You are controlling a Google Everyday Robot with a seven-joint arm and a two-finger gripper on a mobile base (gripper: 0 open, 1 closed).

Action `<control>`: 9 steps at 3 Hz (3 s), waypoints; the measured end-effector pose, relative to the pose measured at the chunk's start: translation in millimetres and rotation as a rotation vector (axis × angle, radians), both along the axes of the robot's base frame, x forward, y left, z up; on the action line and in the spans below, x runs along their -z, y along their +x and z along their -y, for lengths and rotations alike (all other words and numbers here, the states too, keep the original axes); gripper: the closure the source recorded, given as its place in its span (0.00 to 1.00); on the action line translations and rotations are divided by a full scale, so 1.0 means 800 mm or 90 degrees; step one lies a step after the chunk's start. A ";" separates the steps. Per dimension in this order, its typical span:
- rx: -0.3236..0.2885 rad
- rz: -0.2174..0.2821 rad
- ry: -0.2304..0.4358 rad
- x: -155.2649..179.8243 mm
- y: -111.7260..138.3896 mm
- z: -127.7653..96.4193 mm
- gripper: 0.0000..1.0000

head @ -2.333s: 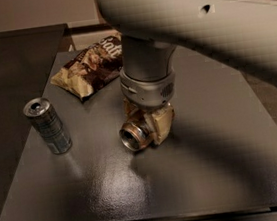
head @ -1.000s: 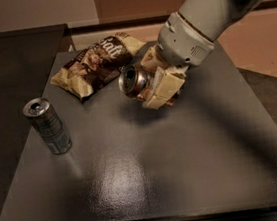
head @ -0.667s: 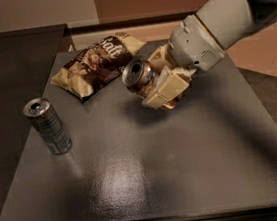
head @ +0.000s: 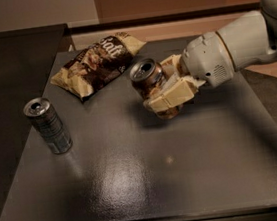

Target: Place orange can upright

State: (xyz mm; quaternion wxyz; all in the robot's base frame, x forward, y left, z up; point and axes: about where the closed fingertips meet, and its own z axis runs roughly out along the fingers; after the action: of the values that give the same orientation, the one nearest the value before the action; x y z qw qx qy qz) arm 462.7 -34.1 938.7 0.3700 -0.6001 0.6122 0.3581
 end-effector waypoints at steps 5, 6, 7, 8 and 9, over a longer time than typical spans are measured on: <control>0.059 -0.026 0.171 0.033 -0.025 -0.009 1.00; 0.058 -0.039 0.191 0.040 -0.026 -0.012 1.00; 0.053 -0.050 0.213 0.050 -0.024 -0.014 1.00; 0.041 -0.040 0.233 0.057 -0.023 -0.017 0.81; 0.032 -0.026 0.249 0.062 -0.023 -0.018 0.59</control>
Offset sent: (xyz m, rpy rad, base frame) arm -0.0158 -0.0061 -0.0182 0.2453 0.0268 -0.1163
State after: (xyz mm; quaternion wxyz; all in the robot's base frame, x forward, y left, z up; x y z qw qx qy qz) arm 443.9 -19.9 889.4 0.4759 -0.4940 0.5534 0.4725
